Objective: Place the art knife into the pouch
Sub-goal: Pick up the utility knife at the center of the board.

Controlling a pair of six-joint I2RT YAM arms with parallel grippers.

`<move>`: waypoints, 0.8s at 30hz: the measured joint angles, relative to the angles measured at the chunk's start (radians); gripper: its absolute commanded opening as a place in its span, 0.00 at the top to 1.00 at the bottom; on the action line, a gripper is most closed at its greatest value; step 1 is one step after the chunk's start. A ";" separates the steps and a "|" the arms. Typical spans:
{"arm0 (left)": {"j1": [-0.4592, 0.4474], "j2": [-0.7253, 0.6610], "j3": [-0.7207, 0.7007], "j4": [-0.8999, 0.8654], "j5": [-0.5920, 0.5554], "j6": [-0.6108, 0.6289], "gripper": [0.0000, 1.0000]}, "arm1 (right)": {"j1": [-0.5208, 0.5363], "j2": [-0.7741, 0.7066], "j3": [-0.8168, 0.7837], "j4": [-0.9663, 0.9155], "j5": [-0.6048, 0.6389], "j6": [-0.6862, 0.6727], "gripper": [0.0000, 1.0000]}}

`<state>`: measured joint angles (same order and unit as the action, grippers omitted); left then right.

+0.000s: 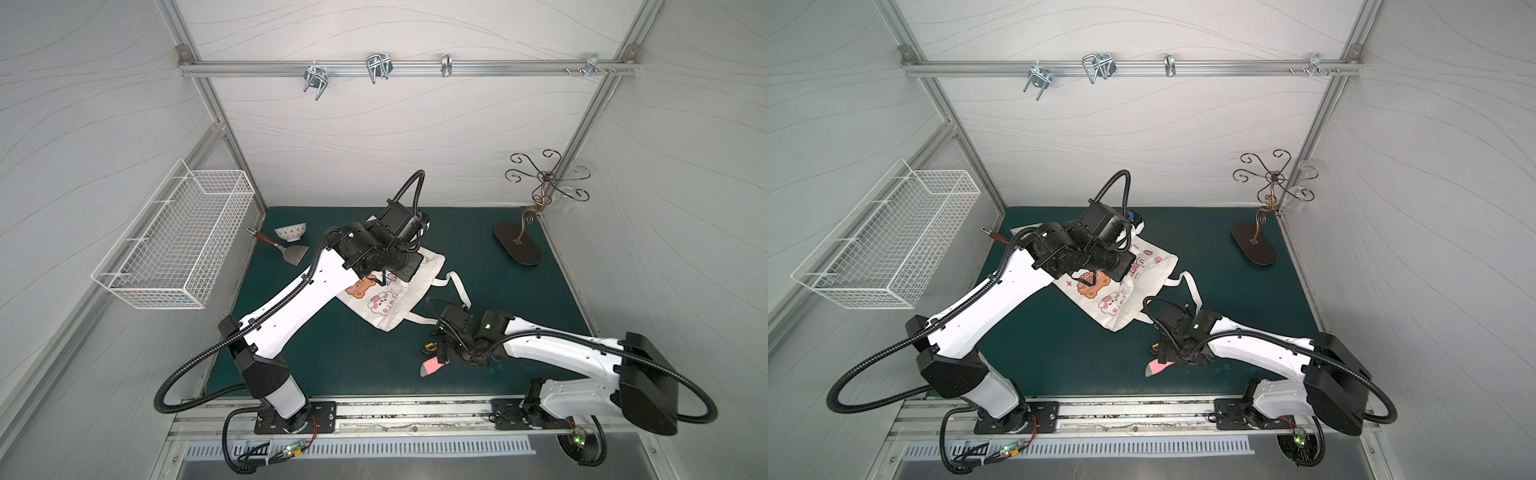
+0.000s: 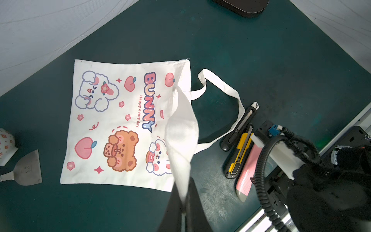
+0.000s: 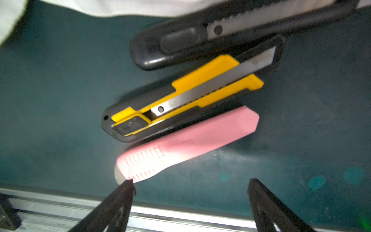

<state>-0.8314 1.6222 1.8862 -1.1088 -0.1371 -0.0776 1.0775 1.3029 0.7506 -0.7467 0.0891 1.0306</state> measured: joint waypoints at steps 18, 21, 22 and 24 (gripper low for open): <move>0.004 -0.045 -0.085 0.027 0.029 -0.004 1.00 | 0.060 0.165 0.026 0.124 -0.048 0.138 0.01; 0.004 -0.045 -0.084 0.027 0.029 -0.003 1.00 | 0.062 0.190 0.043 0.124 -0.048 0.166 0.01; 0.004 -0.045 -0.085 0.027 0.029 -0.004 1.00 | 0.062 0.196 0.047 0.121 -0.048 0.175 0.01; 0.004 -0.045 -0.085 0.027 0.030 -0.004 1.00 | 0.062 0.211 0.059 0.111 -0.049 0.187 0.01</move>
<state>-0.8272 1.5776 1.8015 -1.0817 -0.1074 -0.0814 1.1393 1.5139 0.8093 -0.6357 0.0402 1.2179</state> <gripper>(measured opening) 0.065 0.992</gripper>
